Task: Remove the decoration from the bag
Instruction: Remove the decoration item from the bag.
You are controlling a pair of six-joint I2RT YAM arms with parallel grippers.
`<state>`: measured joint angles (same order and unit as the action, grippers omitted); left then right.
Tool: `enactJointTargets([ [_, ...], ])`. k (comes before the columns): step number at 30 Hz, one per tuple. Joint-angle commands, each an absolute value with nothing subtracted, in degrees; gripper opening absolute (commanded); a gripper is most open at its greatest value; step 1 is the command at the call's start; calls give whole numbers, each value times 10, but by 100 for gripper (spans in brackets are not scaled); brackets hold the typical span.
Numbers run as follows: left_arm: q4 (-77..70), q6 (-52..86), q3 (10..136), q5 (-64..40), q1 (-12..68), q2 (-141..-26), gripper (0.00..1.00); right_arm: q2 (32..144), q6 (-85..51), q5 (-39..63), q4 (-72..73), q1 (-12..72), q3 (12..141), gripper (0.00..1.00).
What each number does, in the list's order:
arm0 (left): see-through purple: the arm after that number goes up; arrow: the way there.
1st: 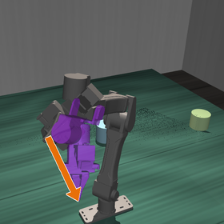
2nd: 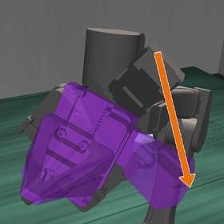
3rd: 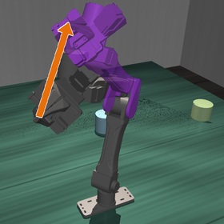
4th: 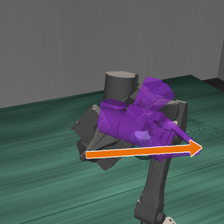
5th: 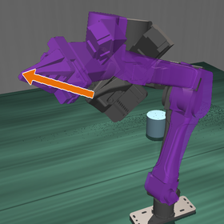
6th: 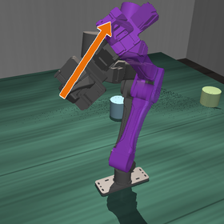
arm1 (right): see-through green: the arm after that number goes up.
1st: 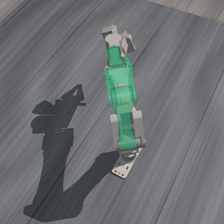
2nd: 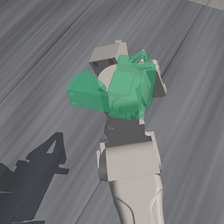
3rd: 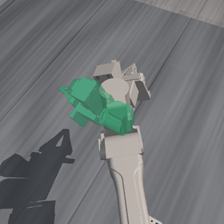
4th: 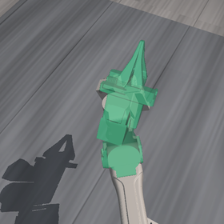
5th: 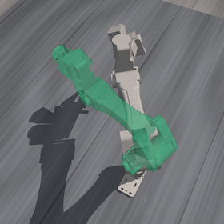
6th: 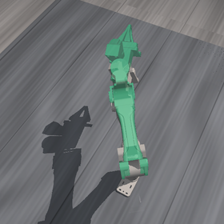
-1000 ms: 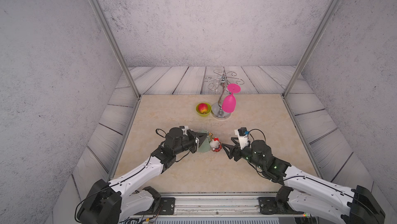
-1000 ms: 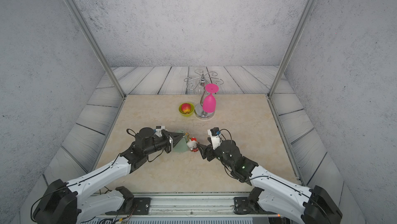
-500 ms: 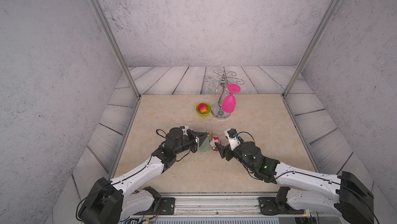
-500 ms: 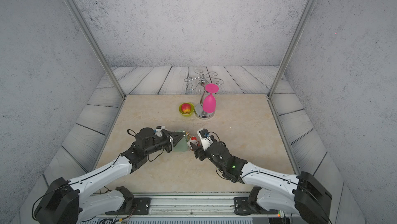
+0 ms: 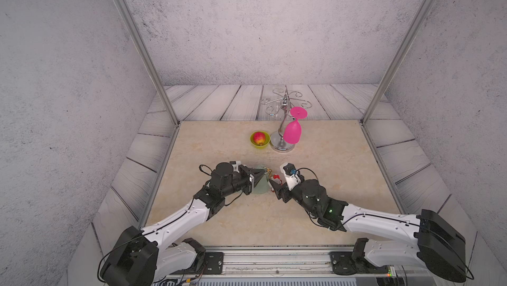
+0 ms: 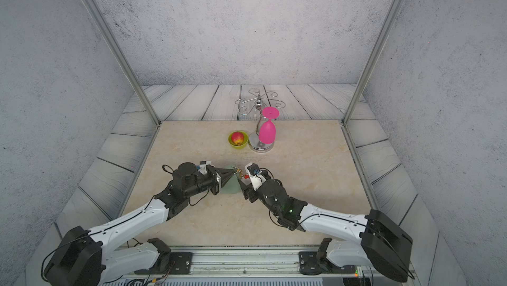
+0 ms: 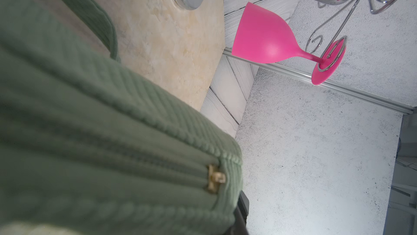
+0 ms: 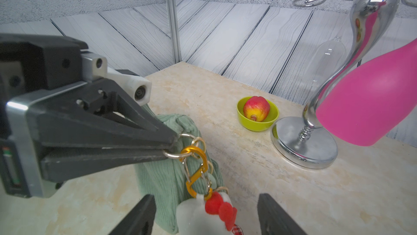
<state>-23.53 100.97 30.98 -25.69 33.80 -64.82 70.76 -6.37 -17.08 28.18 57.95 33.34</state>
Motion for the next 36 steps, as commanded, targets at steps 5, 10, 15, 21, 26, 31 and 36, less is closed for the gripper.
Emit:
enactJointTargets([
  [5, -258, 1010, 312, -269, 332, -640, 0, 743, -48, -176, 304, 582, 364, 75],
  [10, -255, 1009, 312, -272, 331, -635, 0, 760, -42, -178, 304, 582, 373, 75],
  [15, -253, 1011, 312, -273, 330, -631, 0, 771, -36, -180, 300, 582, 378, 75],
  [21, -250, 1011, 312, -274, 329, -627, 0, 782, -33, -195, 303, 581, 383, 73],
  [26, -248, 1009, 311, -275, 329, -624, 0, 794, -27, -202, 305, 582, 390, 72],
  [31, -247, 1009, 311, -276, 329, -623, 0, 799, -22, -207, 310, 582, 394, 70],
  [36, -246, 1008, 311, -276, 329, -623, 0, 802, -19, -208, 312, 581, 394, 66],
])
